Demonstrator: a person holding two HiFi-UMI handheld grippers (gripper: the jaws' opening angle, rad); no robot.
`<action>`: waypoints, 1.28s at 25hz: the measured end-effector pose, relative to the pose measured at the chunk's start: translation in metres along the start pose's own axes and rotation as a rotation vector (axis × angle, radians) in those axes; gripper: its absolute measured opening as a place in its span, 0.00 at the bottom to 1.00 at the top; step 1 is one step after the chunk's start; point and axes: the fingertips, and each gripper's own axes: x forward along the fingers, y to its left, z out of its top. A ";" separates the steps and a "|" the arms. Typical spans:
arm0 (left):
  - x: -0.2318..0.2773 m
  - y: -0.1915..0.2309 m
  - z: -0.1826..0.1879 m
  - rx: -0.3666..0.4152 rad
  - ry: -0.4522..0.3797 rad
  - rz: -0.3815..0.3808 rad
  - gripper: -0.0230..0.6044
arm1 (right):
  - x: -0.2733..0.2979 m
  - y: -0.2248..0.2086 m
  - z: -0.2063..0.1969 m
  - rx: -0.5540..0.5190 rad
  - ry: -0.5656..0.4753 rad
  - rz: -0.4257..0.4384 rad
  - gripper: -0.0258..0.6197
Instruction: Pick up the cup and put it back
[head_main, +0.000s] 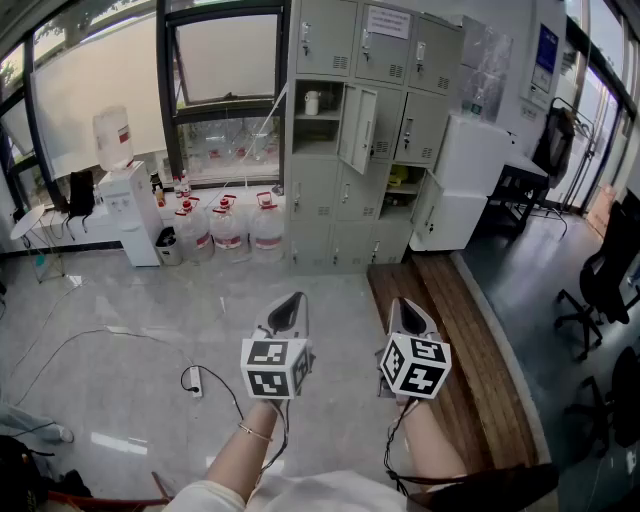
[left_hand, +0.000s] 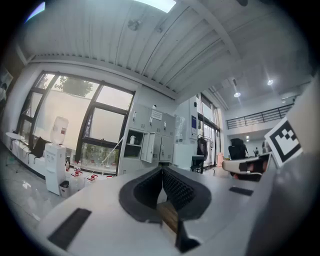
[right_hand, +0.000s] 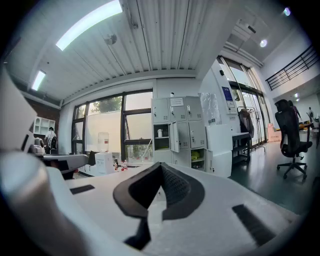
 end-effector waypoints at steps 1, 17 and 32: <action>0.000 0.003 0.001 0.000 0.000 -0.001 0.05 | 0.001 0.002 0.000 0.001 -0.001 -0.001 0.03; -0.005 0.057 0.005 0.017 0.003 -0.020 0.05 | 0.023 0.051 -0.004 0.060 -0.010 -0.027 0.03; 0.001 0.110 -0.024 -0.050 0.034 -0.003 0.05 | 0.046 0.058 -0.052 0.036 0.119 -0.082 0.03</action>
